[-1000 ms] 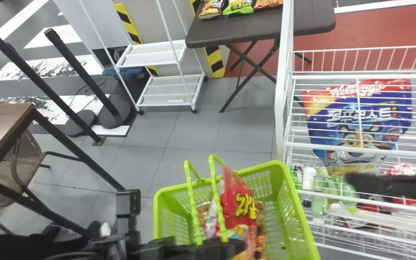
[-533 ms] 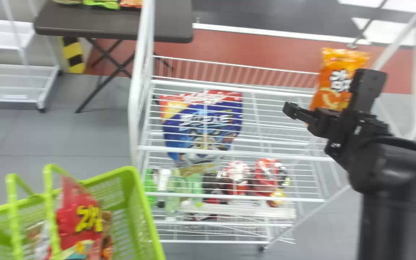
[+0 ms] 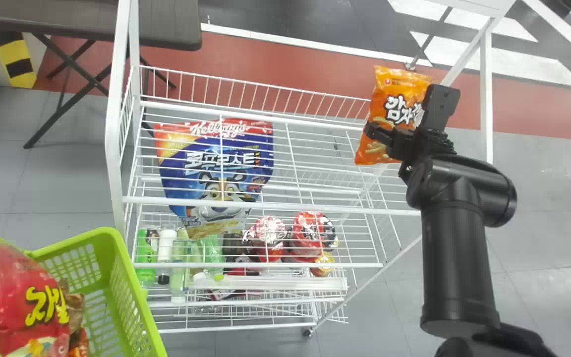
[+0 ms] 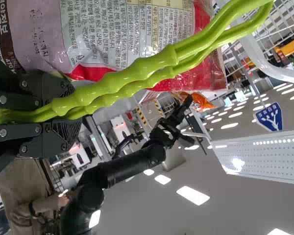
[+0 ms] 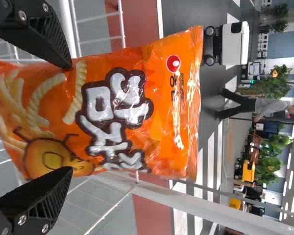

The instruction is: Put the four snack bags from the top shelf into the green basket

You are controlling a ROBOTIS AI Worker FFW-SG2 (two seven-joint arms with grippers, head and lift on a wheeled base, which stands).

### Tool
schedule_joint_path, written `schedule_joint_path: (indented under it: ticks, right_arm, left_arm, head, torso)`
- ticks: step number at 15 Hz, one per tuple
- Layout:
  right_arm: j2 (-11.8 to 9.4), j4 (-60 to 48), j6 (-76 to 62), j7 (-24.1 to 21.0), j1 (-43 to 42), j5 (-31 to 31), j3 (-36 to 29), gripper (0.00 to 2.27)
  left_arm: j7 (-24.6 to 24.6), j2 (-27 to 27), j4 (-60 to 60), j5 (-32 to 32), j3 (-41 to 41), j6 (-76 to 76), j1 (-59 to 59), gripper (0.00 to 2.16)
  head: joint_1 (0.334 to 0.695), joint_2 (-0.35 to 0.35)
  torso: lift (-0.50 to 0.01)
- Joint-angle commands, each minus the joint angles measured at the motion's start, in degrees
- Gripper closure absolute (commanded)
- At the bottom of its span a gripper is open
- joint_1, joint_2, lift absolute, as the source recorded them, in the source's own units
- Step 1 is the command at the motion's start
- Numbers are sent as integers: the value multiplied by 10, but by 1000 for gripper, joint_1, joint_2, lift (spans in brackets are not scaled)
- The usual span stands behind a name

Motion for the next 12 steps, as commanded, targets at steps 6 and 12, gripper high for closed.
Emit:
schedule_joint_path:
  ticks: [6, 12]
  right_arm:
    - [-2, 8, -23, 6, 9, -27, -9, 2263]
    - [-2, -149, 35, 20, 98, -98, -7, 2263]
  left_arm:
    - [-6, -2, 12, -5, -1, 2, -11, 2145]
    - [-6, -1, 12, -7, -4, 4, -16, 2145]
  head:
    - [695, -350]
    - [695, -350]
  torso:
    - [0]
    - [0]
